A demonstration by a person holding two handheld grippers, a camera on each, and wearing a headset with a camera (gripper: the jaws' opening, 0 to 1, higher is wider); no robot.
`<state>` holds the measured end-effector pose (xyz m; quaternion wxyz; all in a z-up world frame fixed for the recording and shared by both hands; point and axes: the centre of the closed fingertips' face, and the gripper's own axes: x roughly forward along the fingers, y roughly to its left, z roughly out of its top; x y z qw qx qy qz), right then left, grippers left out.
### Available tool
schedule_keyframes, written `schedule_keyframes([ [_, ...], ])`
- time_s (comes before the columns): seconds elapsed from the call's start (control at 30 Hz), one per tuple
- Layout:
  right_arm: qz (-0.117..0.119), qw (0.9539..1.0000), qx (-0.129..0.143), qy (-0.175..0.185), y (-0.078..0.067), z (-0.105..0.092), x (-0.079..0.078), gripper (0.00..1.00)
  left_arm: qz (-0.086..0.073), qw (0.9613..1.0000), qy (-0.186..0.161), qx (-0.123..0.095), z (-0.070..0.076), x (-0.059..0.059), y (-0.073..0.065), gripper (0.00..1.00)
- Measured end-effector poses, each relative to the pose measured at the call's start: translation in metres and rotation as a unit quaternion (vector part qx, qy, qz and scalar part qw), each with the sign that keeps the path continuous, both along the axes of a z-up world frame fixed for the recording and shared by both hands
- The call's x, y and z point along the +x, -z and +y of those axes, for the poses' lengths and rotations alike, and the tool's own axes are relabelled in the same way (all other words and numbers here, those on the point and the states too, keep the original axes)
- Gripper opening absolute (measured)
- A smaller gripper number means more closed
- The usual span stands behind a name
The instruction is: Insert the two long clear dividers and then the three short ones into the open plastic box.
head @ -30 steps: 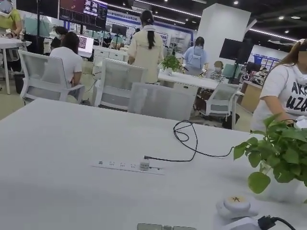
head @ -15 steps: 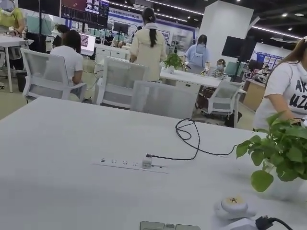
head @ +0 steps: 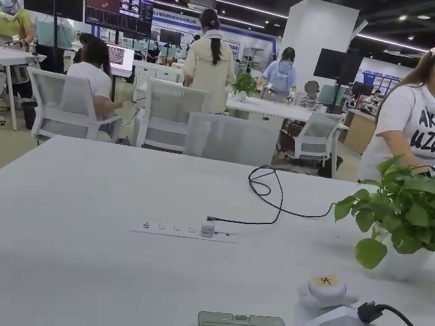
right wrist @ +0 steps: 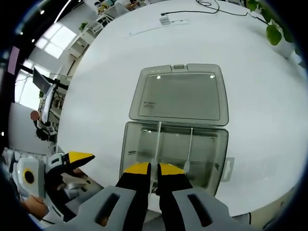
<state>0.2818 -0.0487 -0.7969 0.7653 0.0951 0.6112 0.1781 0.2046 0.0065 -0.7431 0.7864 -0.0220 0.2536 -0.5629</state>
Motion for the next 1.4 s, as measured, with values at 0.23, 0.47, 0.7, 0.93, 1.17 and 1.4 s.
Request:
schedule_keyframes([
  [0.23, -0.004, 1.0000, -0.001, -0.002, 0.000, -0.001, 0.000, 0.07, 0.001, 1.0000, 0.001, 0.001, 0.000, -0.001, 0.001, 0.96],
  [0.47, -0.008, 0.9999, -0.004, -0.007, 0.000, 0.001, 0.000, 0.07, 0.001, 1.0000, 0.003, 0.002, 0.000, -0.002, 0.001, 0.96],
  [0.7, -0.014, 0.9996, -0.013, -0.022, 0.001, 0.003, 0.001, 0.07, -0.005, 0.9999, 0.009, 0.006, 0.001, -0.004, 0.003, 0.99],
  [0.93, -0.014, 0.9992, -0.019, -0.034, 0.003, 0.004, 0.000, 0.07, -0.009, 0.9998, 0.014, 0.006, -0.001, -0.005, 0.006, 1.00],
  [1.17, -0.023, 0.9976, -0.036, -0.054, 0.002, 0.006, 0.000, 0.07, -0.005, 0.9998, 0.015, 0.009, 0.000, -0.005, 0.009, 1.00],
  [1.4, -0.035, 0.9941, -0.058, -0.085, 0.002, 0.010, 0.000, 0.07, -0.007, 0.9998, 0.013, 0.011, 0.001, -0.004, 0.011, 1.00],
])
